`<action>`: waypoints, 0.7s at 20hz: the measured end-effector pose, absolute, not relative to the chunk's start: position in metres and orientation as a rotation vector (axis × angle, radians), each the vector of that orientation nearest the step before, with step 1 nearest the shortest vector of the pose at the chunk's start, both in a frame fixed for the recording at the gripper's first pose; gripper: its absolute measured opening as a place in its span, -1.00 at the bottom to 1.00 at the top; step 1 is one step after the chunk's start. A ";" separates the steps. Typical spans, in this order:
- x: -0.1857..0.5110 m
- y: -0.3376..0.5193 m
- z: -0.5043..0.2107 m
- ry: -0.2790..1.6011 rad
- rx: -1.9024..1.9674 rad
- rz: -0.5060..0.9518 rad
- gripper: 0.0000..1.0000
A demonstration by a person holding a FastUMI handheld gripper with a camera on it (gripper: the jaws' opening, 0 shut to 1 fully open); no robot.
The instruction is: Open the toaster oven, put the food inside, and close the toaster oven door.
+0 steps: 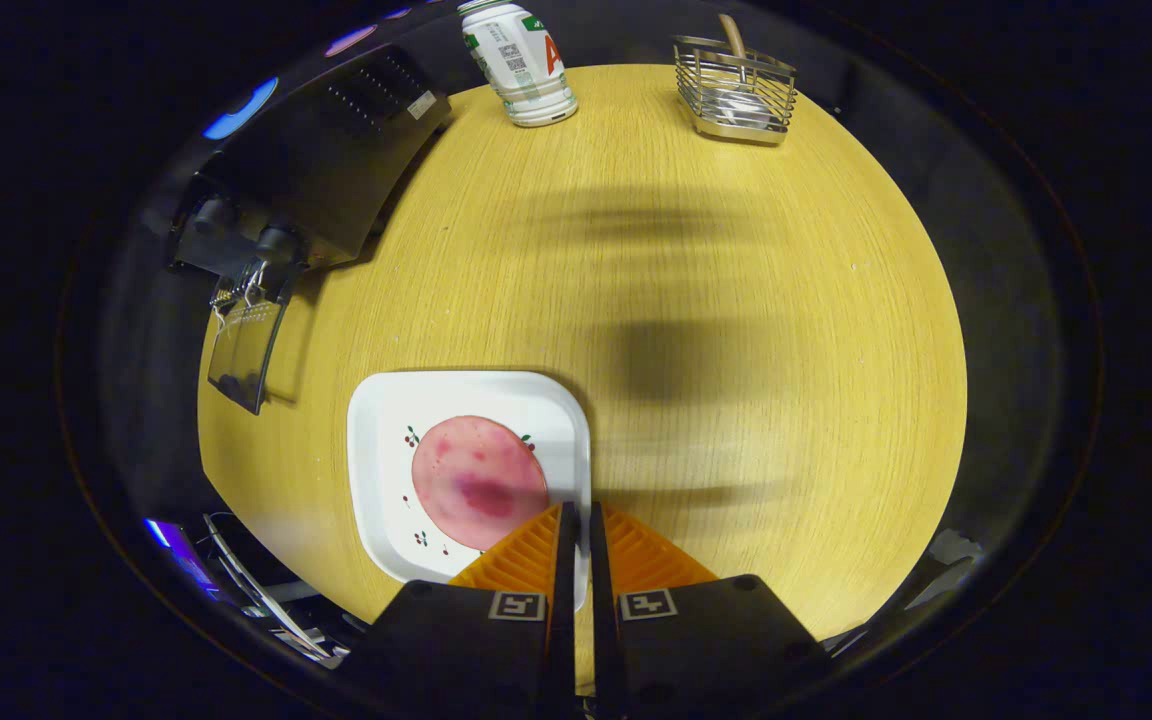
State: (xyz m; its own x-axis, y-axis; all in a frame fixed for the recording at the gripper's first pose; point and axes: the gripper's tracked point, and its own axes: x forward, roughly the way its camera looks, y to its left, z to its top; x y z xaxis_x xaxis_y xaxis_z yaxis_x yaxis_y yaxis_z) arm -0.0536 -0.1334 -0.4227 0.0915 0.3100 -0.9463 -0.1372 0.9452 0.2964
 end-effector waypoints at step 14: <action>-0.074 -0.121 -0.398 1.342 0.768 0.295 -0.89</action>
State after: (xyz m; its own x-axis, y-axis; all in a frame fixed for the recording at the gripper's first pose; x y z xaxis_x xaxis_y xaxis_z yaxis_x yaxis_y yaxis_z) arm -0.0743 -0.1212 -0.3982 0.2351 0.6052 -0.7605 0.2299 0.7256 0.6485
